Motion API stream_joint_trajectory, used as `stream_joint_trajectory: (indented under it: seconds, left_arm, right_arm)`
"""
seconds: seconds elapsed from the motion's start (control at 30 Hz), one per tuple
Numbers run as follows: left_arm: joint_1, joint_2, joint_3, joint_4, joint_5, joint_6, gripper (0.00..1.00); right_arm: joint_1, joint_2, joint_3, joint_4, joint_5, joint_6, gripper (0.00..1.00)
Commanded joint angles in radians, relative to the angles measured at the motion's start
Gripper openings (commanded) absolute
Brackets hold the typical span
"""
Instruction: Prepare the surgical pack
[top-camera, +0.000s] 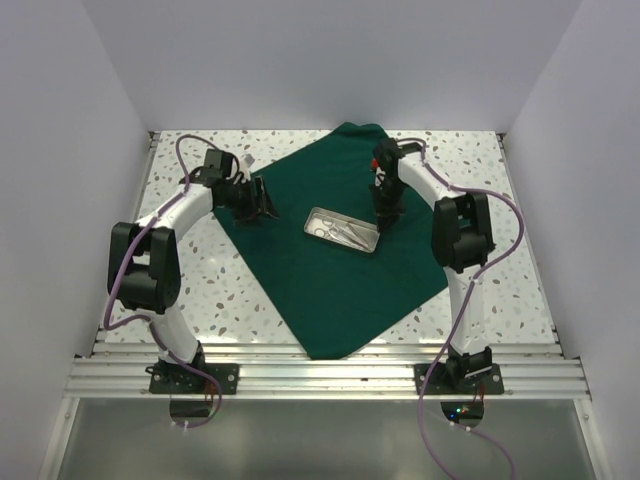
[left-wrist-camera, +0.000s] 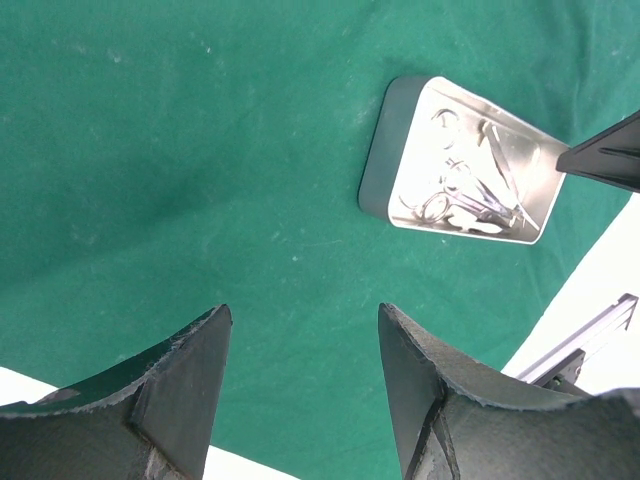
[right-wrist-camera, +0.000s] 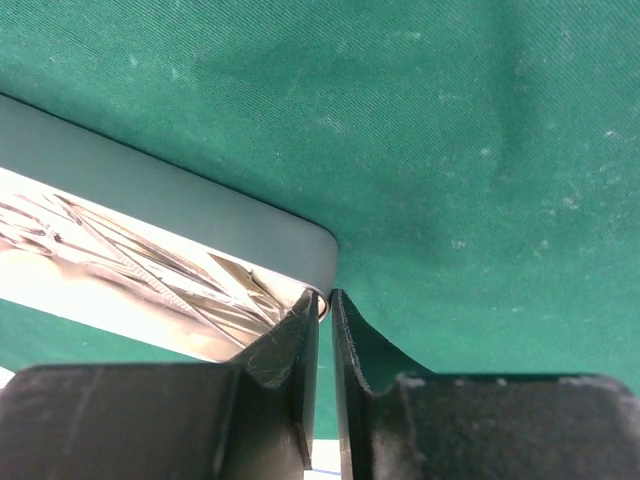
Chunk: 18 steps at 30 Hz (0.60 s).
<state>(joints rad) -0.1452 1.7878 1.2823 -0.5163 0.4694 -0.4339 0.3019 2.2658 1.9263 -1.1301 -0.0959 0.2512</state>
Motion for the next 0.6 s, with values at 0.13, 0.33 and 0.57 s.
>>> stream_joint_trajectory:
  seconds: [0.13, 0.33, 0.57]
  left_arm:
    - [0.001, -0.01, 0.069, -0.03, 0.012, 0.021, 0.64]
    - [0.001, -0.021, 0.087, -0.027, 0.006, 0.006, 0.64]
    - [0.001, -0.025, 0.08, -0.027, 0.0, 0.003, 0.64]
  right_arm:
    - [-0.009, 0.024, 0.071, -0.025, -0.011, -0.066, 0.07]
    - [-0.015, 0.038, 0.106, -0.019, -0.016, -0.096, 0.0]
    - [-0.046, 0.058, 0.128, -0.016, -0.034, -0.154, 0.0]
